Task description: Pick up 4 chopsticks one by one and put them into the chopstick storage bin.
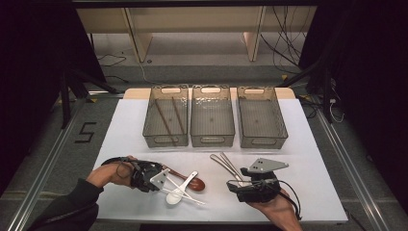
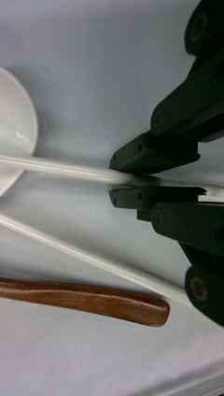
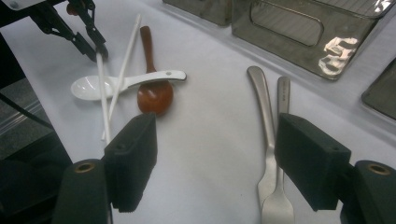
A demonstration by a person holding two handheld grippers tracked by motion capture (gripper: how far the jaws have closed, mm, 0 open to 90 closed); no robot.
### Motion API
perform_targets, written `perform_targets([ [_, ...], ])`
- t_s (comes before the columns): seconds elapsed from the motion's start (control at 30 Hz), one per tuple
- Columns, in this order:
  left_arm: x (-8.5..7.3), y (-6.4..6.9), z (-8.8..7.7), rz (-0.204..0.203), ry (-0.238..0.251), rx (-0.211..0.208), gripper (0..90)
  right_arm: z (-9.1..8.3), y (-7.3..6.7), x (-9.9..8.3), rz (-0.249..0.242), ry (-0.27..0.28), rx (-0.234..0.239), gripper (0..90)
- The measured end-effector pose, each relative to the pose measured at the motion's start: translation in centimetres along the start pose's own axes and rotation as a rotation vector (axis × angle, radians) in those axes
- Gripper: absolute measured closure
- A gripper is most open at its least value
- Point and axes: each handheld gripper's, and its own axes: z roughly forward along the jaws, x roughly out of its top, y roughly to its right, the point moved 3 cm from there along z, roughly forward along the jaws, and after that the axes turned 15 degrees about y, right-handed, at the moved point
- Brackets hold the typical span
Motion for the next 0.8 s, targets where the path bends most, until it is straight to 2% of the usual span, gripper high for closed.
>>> perform_targets([
  [0.07, 0.0, 0.0, 0.0, 0.015, -0.005, -0.005, 80.8, 0.0, 0.0, 0.0, -0.002, 0.001, 0.001, 30.9],
  [0.2, 0.1, 0.2, 0.0, 0.002, 0.014, -0.004, 82.3, 0.0, 0.0, 0.0, 0.001, 0.002, 0.001, 30.9],
  [0.33, 0.1, 0.2, -0.1, 0.034, 0.009, -0.015, 82.9, 0.0, 0.0, 0.0, 0.001, 0.004, -0.001, 30.9],
  [0.37, 0.2, 0.3, 0.0, 0.026, 0.021, -0.011, 83.0, 0.0, 0.0, 0.0, 0.001, 0.004, 0.0, 30.9],
  [0.47, 0.3, 0.3, 0.0, 0.035, 0.021, -0.011, 83.4, 0.0, 0.0, 0.1, 0.0, 0.005, 0.0, 30.9],
  [0.57, 0.5, 0.2, -0.3, 0.036, 0.029, 0.002, 83.6, 0.0, 0.0, 0.1, 0.0, 0.005, 0.0, 30.9],
  [0.8, 1.2, -0.5, -1.5, 0.025, 0.064, 0.071, 83.7, -0.1, 0.1, 0.1, 0.003, 0.01, -0.003, 30.8],
])
